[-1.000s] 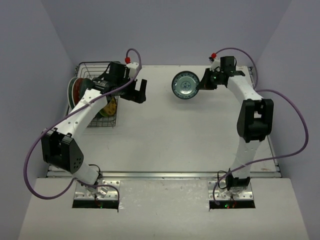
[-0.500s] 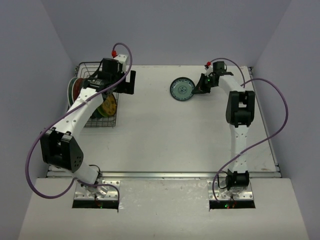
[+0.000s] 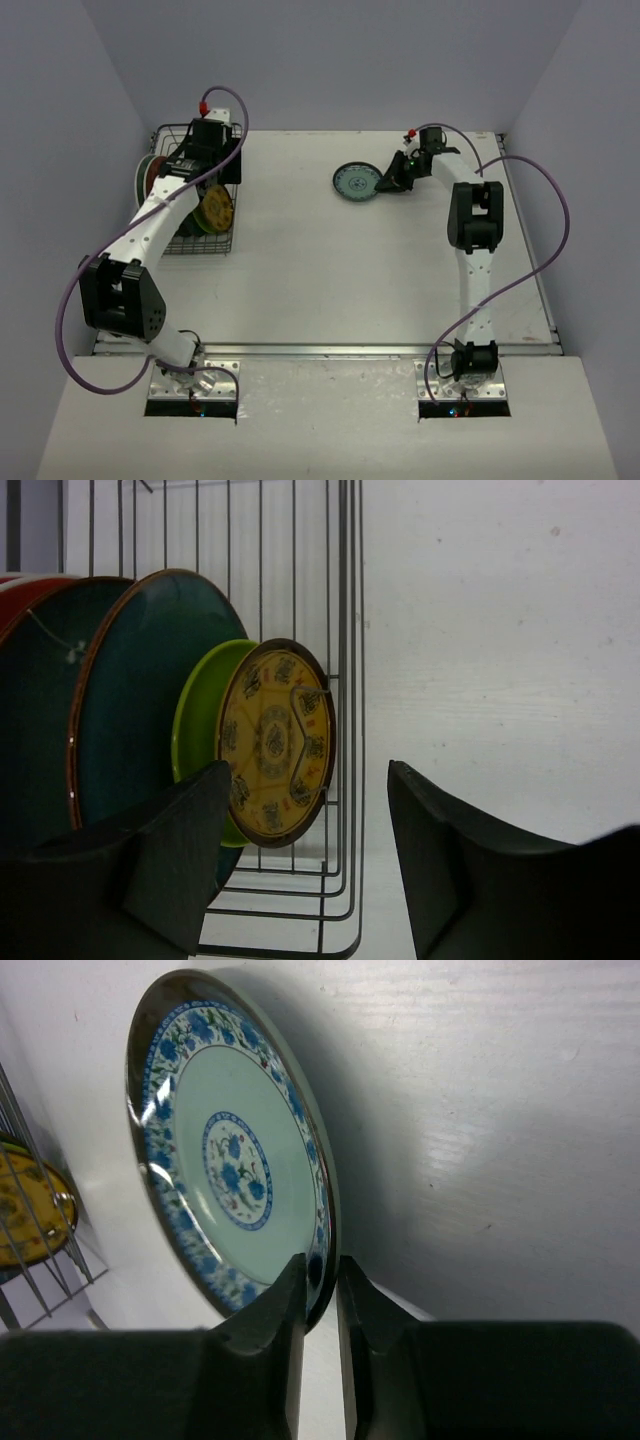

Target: Unload the plates from the dish rack

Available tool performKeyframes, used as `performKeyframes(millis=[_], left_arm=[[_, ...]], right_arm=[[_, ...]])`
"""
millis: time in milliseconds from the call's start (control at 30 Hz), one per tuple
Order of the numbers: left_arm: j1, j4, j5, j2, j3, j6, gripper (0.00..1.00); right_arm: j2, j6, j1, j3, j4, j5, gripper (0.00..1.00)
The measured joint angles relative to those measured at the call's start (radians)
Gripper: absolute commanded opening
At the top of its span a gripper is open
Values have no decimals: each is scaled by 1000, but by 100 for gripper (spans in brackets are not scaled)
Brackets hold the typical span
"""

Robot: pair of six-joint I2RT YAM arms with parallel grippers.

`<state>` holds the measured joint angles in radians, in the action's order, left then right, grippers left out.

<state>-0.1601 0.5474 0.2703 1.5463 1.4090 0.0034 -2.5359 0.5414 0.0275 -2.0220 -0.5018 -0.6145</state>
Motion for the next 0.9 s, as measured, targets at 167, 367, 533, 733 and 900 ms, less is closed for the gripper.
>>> performKeyframes(millis=[167,367,533,733,900], left_arm=[[43,26,20,40,9,-13,53],[58,63,63,79,9,-13,52],[57,64,142,81,9,-12,51],[57,60,207,115,9,-9,43],[57,56,216,158,9,-8,36]], right_arm=[[0,10,13,2,1,-6,51],[16,14,19,12,8,-14,63],[121,-9,28,105,-8,76,83],[311,-54,45,198,-22,181,89],[468,-107,82,265,-2,230,89]])
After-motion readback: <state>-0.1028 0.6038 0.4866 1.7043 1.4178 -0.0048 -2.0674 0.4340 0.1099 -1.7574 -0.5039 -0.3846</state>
